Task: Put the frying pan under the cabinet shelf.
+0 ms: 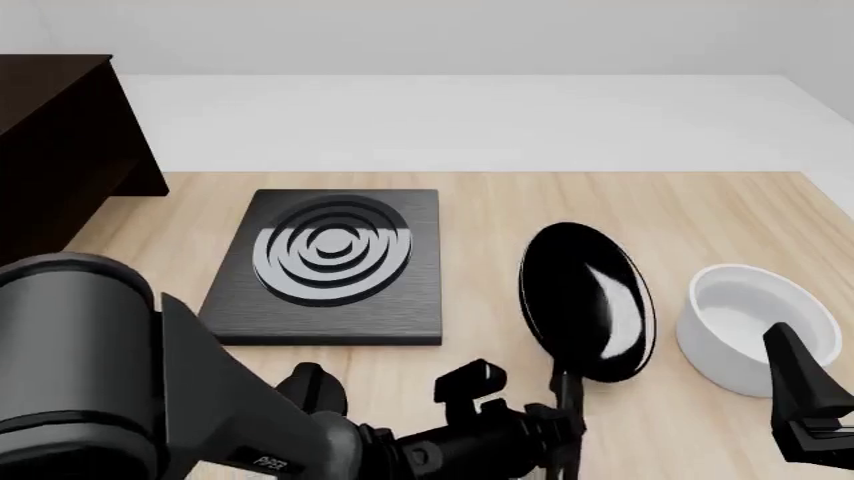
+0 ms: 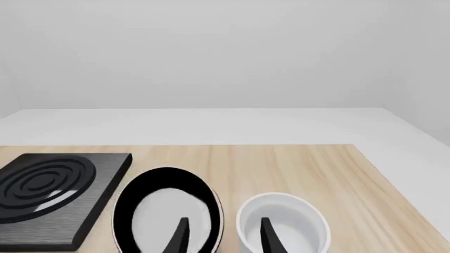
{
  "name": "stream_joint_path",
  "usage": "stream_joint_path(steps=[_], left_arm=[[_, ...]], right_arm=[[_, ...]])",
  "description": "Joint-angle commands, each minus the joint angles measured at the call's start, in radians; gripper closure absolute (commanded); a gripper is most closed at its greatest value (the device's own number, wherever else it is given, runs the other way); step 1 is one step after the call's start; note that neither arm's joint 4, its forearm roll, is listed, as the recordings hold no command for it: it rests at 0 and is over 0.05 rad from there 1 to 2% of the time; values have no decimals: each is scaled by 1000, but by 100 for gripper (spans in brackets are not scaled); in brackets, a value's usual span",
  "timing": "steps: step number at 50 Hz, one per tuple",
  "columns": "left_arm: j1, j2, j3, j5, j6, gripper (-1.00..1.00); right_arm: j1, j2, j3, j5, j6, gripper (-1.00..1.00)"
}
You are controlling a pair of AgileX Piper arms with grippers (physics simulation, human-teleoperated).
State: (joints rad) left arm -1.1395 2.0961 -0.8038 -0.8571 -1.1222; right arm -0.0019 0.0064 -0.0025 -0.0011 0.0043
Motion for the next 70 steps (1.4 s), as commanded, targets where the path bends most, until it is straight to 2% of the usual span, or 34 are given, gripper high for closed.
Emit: stream_joint_path(steps=[1,2,4,5,9,10,12,20,27,30,35,36,39,42,52,55,62,64,68,70], left_arm=[[52,-35,11,10,-2,100],[62,-64,8,35,19,100],[63,-80,19,32,1,100],[74,-113,10,67,28,100],[94,-202,11,128,40,100],[108,-228,-3,164,67,100],[101,-236,9,159,49,100],[115,-401,23,261,71,100],[131,-481,40,275,56,100],[141,-520,66,241,16,100],[157,-557,84,212,-8,100],[171,-554,95,178,-45,100],[162,-575,80,214,-21,100],[173,-600,90,182,-64,100],[267,-648,98,133,-152,100],[334,-634,111,105,-203,100],[372,-663,132,93,-242,100],[399,-662,142,72,-275,100],[430,-682,142,91,-275,100],[502,-671,144,122,-291,100]], right_arm=[[0,0,0,0,0,-100],[0,0,0,0,0,-100],[1,0,0,0,0,-100],[0,0,0,0,0,-100],[0,0,0,0,0,-100],[0,0,0,0,0,-100],[0,0,0,0,0,-100],[0,0,0,0,0,-100],[0,0,0,0,0,-100],[0,0,0,0,0,-100],[0,0,0,0,0,-100],[0,0,0,0,0,-100],[0,0,0,0,0,-100],[0,0,0,0,0,-100],[0,0,0,0,0,-100],[0,0,0,0,0,-100],[0,0,0,0,0,-100],[0,0,0,0,0,-100],[0,0,0,0,0,-100],[0,0,0,0,0,-100]])
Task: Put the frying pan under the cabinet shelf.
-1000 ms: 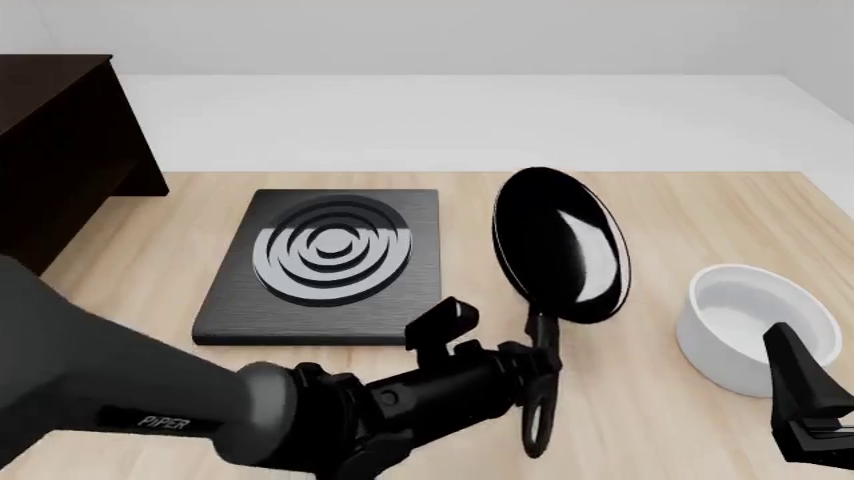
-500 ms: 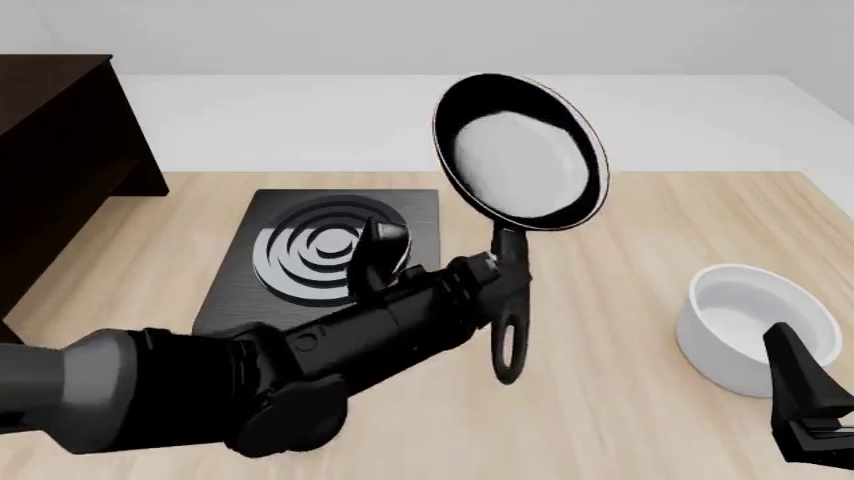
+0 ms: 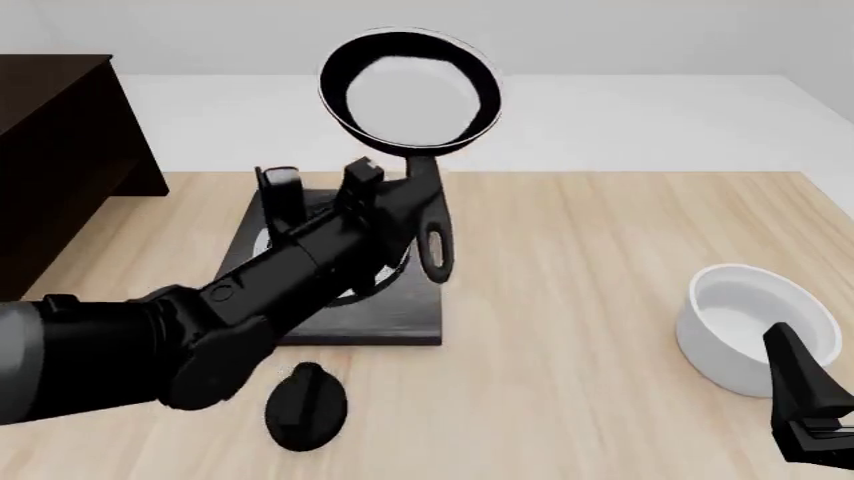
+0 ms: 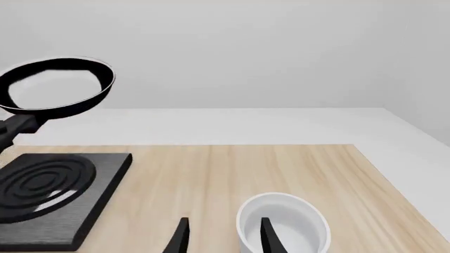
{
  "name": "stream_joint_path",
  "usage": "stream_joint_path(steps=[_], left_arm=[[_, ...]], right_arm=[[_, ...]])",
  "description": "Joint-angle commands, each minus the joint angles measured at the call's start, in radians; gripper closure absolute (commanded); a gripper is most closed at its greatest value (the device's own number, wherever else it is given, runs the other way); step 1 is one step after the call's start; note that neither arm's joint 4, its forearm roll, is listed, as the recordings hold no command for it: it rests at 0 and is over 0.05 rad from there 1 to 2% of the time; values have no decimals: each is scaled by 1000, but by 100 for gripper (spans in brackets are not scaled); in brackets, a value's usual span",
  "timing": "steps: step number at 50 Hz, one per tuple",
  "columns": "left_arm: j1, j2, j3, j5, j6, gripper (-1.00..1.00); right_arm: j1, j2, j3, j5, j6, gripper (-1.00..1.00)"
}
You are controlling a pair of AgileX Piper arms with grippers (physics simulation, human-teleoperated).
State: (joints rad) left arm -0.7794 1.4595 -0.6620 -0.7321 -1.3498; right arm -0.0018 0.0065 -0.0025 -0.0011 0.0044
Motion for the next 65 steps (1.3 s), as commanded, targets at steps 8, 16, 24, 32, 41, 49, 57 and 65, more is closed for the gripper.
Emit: stream_joint_path(steps=[8,16,24,32,41,49,57,65], left_arm=[[187,-64,53,-49,-118,100],[249,-95,112,-83,-173,100],[294,-129,152,-79,-207,100],[381,-161,227,-108,-253,100],[426,-147,272,-173,-304,100],[507,-109,348,-286,-370,100],[542,-164,420,-259,-402,100],[574,-234,487,-228,-410,100]], right_arm=[[0,0,0,0,0,-100],[0,0,0,0,0,-100],[0,0,0,0,0,-100],[0,0,0,0,-1,-100],[0,0,0,0,0,-100],[0,0,0,0,0,-100],[0,0,0,0,0,-100],[0,0,0,0,0,-100]])
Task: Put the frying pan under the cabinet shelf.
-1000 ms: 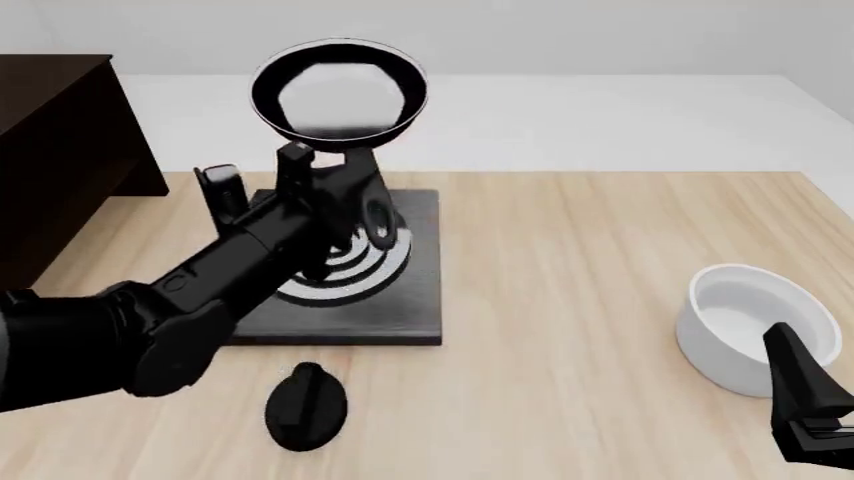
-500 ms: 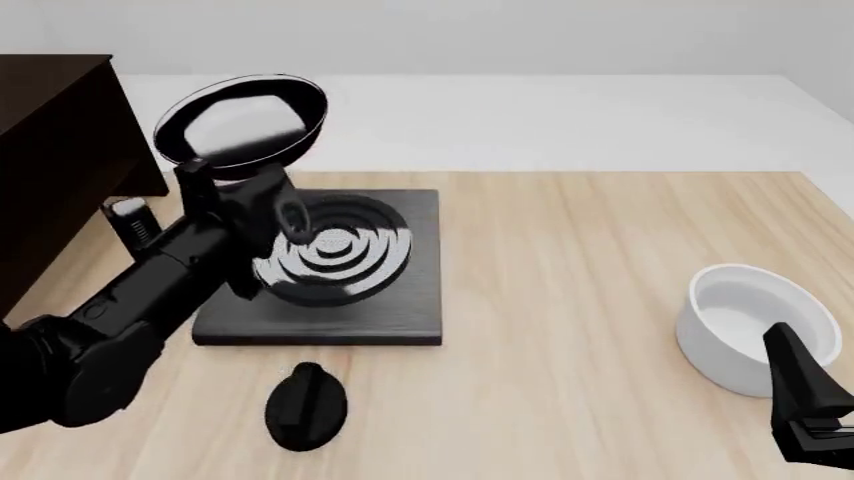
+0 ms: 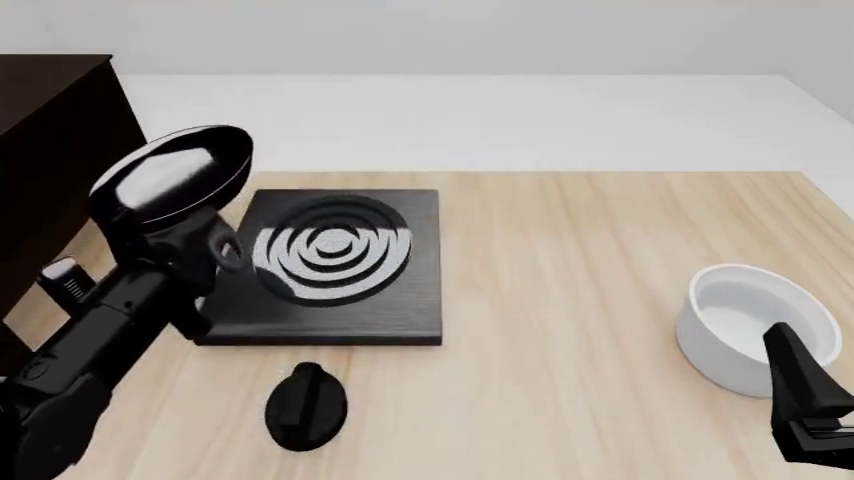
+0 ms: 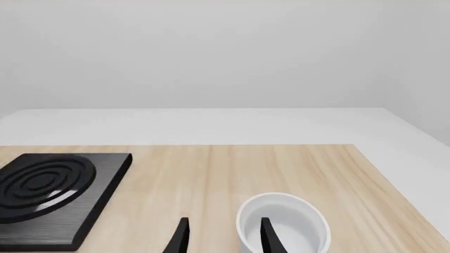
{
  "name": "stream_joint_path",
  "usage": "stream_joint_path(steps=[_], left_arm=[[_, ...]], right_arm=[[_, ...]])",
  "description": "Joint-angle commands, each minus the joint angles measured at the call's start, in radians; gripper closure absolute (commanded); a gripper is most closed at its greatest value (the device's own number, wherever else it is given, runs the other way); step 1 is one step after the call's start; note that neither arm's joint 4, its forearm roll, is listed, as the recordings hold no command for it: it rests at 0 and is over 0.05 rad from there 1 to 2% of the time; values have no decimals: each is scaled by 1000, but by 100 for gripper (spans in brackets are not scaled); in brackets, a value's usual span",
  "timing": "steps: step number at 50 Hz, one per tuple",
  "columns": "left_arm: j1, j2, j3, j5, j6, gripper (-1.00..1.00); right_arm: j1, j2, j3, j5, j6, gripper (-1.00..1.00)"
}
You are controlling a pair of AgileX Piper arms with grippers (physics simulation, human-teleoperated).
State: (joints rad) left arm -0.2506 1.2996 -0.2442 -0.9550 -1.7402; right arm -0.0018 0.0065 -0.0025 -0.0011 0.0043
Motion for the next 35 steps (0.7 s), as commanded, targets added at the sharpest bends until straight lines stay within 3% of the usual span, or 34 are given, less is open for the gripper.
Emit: stream_joint_path(steps=[1,4,12,13,16,24,35], left_arm=[[51,-93,73,-3,-13,100],[52,-111,92,-3,-17,100],[64,-20,173,-158,-67,100],[47,43,182,-232,-102,100],[37,74,183,-261,-111,100],[27,101,170,-264,-126,100],[93,114,158,-265,-131,100]], right_arm=[[0,0,0,0,0,-100],[0,0,0,0,0,-100],[0,0,0,0,0,-100],[0,0,0,0,0,-100],[0,0,0,0,0,-100],[0,0,0,0,0,-100],[0,0,0,0,0,-100]])
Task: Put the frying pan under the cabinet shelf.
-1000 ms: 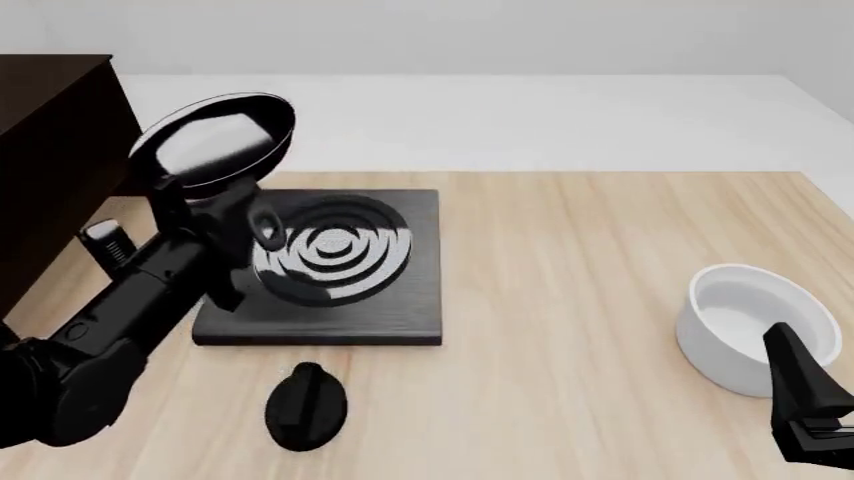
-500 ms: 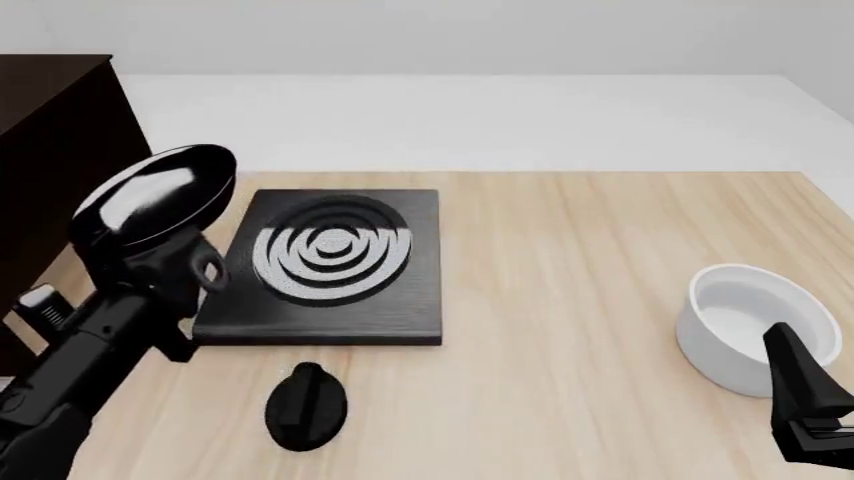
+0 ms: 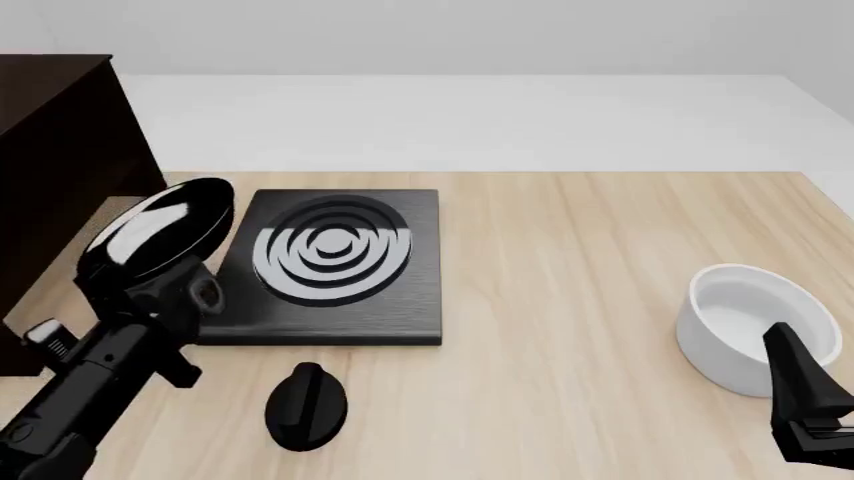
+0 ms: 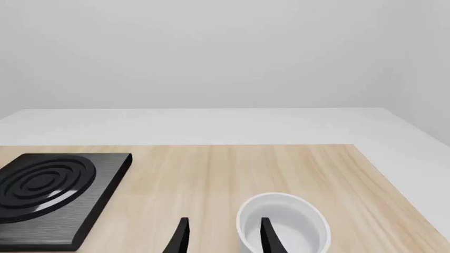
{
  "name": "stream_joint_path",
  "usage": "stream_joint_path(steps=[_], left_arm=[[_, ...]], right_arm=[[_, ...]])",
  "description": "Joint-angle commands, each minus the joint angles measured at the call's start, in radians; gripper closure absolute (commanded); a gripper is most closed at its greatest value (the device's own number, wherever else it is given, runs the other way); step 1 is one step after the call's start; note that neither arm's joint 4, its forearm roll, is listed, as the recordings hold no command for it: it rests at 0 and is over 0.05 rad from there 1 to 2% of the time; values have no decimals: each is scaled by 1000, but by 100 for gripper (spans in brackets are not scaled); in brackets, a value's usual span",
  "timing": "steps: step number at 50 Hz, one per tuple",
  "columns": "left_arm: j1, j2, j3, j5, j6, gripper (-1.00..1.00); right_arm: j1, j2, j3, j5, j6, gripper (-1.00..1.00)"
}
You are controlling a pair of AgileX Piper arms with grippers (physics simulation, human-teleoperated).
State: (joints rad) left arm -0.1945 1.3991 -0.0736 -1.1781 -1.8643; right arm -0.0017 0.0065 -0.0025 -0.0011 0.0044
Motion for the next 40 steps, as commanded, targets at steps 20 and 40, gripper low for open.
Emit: stream_joint_path(steps=[20,40], left_arm=[[84,59,-39,-42,-98,100],[125,118,-88,-42,-150,100]], right_arm=[[0,0,0,0,0,-100],[0,0,0,0,0,-100]])
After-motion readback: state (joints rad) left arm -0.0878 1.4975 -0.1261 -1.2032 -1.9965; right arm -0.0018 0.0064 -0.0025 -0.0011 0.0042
